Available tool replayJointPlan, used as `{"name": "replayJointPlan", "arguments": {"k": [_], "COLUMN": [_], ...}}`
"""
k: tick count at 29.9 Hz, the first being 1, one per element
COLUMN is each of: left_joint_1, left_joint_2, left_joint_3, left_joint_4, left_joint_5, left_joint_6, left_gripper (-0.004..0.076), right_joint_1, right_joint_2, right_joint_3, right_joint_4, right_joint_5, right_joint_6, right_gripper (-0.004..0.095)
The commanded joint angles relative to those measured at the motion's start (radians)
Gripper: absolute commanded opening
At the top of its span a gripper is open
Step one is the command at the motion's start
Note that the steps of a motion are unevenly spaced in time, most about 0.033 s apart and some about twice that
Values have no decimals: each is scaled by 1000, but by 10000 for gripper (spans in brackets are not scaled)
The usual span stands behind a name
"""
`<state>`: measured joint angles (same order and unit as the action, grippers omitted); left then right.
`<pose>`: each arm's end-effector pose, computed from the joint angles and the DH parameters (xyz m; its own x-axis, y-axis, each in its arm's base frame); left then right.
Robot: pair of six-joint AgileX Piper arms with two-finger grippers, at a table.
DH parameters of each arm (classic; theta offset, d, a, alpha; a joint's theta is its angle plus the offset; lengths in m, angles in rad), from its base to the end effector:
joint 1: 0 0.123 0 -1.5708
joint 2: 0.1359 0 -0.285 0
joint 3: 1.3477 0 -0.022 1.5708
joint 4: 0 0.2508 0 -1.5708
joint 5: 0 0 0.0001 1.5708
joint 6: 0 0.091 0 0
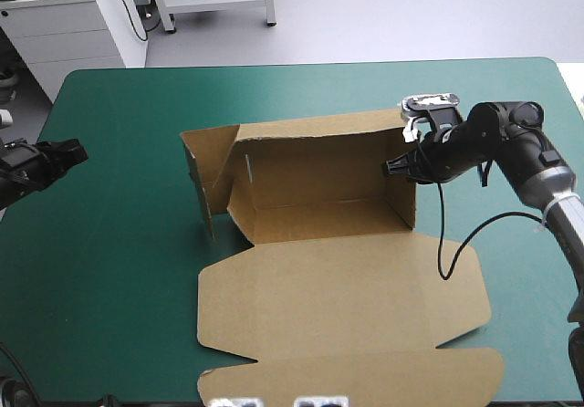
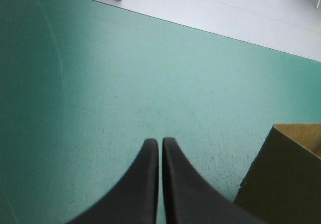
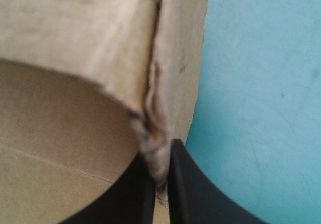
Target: Fold the box
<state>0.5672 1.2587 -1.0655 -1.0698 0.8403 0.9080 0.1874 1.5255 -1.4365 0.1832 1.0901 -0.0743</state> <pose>0.2501 0.0888 0.3601 -0.4736 -0.2798 -0.8351 0.0602 0.9357 -0.3476 0.3102 0.0738 0.3489 -0.8716 -0.1541 -0.4653 -0.2483 0.9573 0.1480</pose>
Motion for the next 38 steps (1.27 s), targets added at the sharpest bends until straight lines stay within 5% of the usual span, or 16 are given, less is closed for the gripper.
{"name": "replayJointPlan", "arguments": {"k": [1, 4, 23, 34, 38], "left_joint_1": [3, 3, 3, 3, 3], "left_joint_2": [-12, -10, -10, 6, 17], "left_joint_3": [-27, -27, -27, -27, -27], "left_joint_4": [-61, -61, -64, -64, -64], "left_joint_5": [-15, -10, 13, 9, 13], "left_joint_6": [2, 2, -4, 3, 3], "left_gripper": [8, 8, 8, 8, 8], "right_joint_1": [-1, -1, -1, -1, -4], "right_joint_2": [-29, -5, 306, 345, 345], "right_joint_3": [-75, -83, -251, -281, -289], "right_joint_4": [-137, -221, -96, -85, -81], "right_joint_5": [138, 160, 133, -20, -14], "right_joint_6": [57, 74, 39, 119, 112], "right_gripper": [-13, -13, -14, -6, 69]}}
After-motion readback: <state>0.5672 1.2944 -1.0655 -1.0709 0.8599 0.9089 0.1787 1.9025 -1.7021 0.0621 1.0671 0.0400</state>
